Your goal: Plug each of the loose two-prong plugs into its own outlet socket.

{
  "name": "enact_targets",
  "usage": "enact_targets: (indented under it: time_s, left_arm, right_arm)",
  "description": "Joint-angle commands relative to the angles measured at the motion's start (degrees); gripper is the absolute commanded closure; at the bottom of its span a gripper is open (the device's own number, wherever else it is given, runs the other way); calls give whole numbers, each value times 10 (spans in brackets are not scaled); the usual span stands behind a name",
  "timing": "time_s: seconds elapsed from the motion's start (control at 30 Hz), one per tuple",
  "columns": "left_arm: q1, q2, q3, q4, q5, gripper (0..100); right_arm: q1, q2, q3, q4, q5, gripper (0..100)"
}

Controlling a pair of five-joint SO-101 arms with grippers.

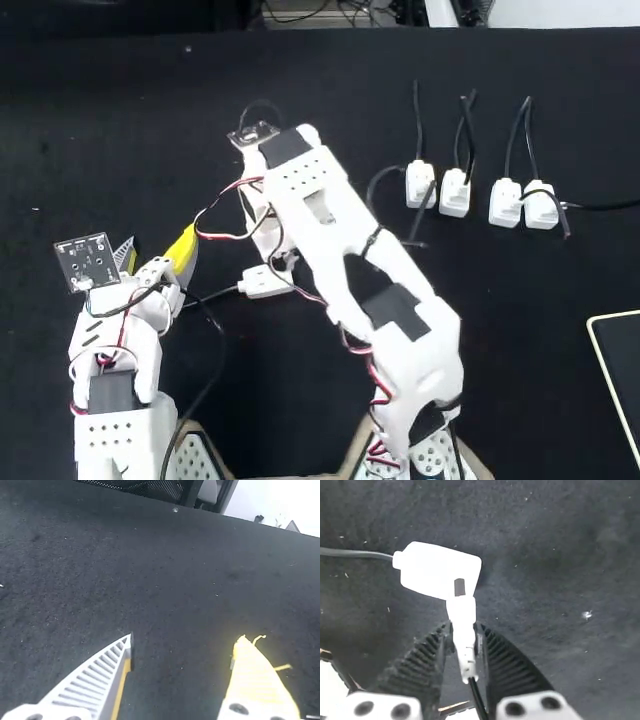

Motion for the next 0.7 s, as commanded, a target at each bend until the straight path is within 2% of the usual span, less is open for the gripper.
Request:
enact_targets:
  time_s: [0.0, 0.4, 0.67]
  left_arm:
    - [-1, -12, 10, 2, 0, 683]
    - [0, -12, 10, -1, 0, 683]
    - [0, -12, 9, 1, 0, 683]
  right_arm:
    - [5, -1, -31, 21, -21, 988]
    - [-2, -153, 77, 21, -18, 987]
    - [-1, -77, 38, 20, -19, 985]
